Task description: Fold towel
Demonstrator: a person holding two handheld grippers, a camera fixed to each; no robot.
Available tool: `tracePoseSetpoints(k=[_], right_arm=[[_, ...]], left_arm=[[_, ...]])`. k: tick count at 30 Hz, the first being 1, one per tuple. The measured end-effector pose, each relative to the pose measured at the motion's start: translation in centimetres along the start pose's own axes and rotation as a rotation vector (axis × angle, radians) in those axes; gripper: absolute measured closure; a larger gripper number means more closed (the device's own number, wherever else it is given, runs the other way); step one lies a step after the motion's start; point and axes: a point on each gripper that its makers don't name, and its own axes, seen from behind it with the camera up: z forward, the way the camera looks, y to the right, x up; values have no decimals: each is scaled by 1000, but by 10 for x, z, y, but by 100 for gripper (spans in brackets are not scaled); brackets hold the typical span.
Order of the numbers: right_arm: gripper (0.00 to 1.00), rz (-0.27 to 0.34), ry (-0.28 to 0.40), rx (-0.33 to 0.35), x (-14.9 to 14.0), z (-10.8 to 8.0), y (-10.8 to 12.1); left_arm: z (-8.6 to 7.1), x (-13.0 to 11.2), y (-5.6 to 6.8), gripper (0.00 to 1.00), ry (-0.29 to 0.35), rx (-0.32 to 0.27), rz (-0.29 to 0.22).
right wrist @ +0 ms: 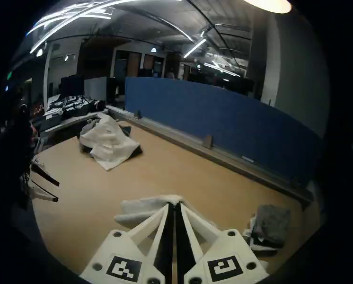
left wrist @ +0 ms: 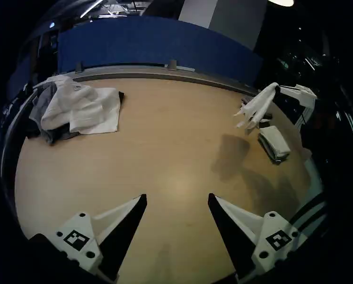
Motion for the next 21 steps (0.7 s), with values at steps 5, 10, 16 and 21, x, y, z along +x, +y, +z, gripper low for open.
tracePoseSetpoints(k=[5,10,16,21], right_arm=[[98,-10,-11,-42,-3,-8,33],[98,4,-13,-79,-7,-15,63],[98,11,-22,-112,-15,-20,91],[98,17,-33,-132,-25,-22,111]], left_arm=[[3,0,5,4,-1,-1,0],[6,2,11,4,-4,-2,6],[8,2,17,4,-9,-2,16],[9,3,21,4,-12,1,22]])
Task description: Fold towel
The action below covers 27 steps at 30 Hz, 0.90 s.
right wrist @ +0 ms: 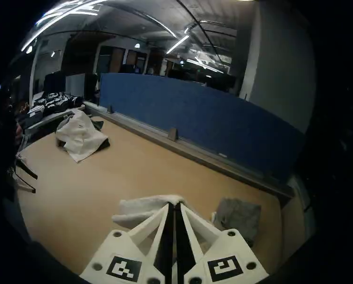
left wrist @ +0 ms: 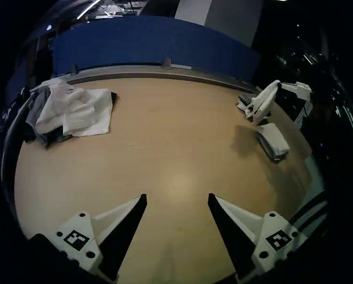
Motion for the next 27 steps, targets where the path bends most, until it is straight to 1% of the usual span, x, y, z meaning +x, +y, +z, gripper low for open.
tracePoseSetpoints(k=[14,20,27], right_arm=[[98,6,-24,-50,-20,4,50],[98,14,-37,-59,-32,6,63],[98,15,-59,-60,-45,9,68]], left_arm=[[4,-1,4,4,-11,13,4],[6,0,9,4,-15,15,10],[8,1,14,4,-19,14,13]])
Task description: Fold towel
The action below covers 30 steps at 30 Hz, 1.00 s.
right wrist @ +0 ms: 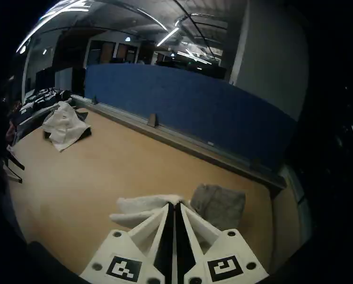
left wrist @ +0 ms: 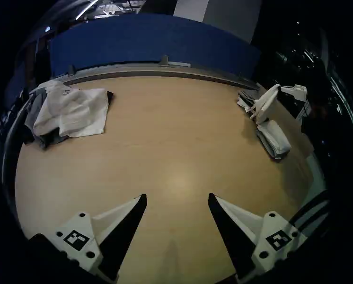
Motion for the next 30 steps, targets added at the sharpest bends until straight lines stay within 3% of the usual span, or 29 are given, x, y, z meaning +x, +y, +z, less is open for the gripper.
tracePoseSetpoints(k=[13,26,30], right_arm=[[98,41,-35,-11,-37,-21,2],[98,188,-85,-99,-109,-66,24],[98,206,-119,-109,-134,-78,22]], left_arm=[[0,6,7,4,-1,-4,13],[-1,5,13,4,-8,-10,32],[-1,3,15,4,-12,-12,39]])
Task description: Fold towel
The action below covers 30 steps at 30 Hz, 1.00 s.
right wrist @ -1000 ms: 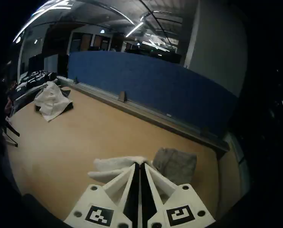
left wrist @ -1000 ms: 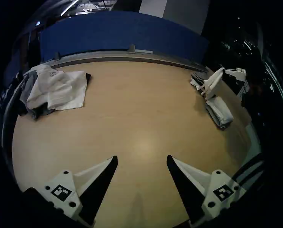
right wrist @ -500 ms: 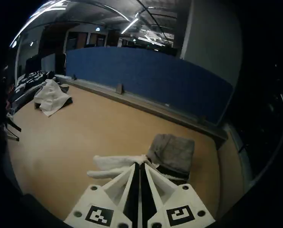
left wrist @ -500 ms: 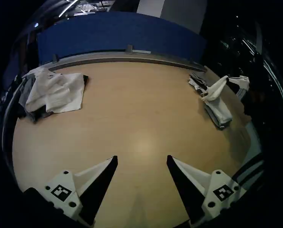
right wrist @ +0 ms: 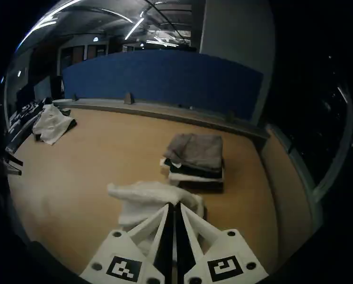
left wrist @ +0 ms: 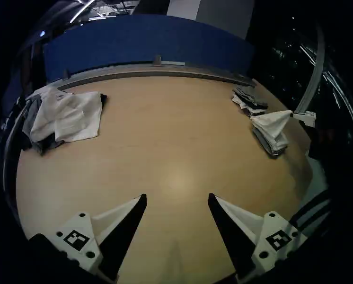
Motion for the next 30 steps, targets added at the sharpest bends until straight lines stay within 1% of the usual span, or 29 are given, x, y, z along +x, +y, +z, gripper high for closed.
tracePoseSetpoints(k=[5,8,14,20,23,30], right_arm=[[98,-1,-58,-12,-36,-7,3],[98,16,-86,-21,-54,-9,7],[98,55,-146,-48,-89,-7,13],[98,71,-215,-86,-120,-2,18],[98,85,-242,-105,-129,3,21],[98,87,-248,-112,-131,8,19]], left_arm=[[0,-2,4,4,-4,-6,8],[0,-2,7,4,-5,-10,13],[-1,-3,9,4,-8,-11,21],[-1,-7,9,4,-13,-10,26],[-2,-8,10,4,-13,-11,29],[-2,-8,11,4,-13,-9,31]])
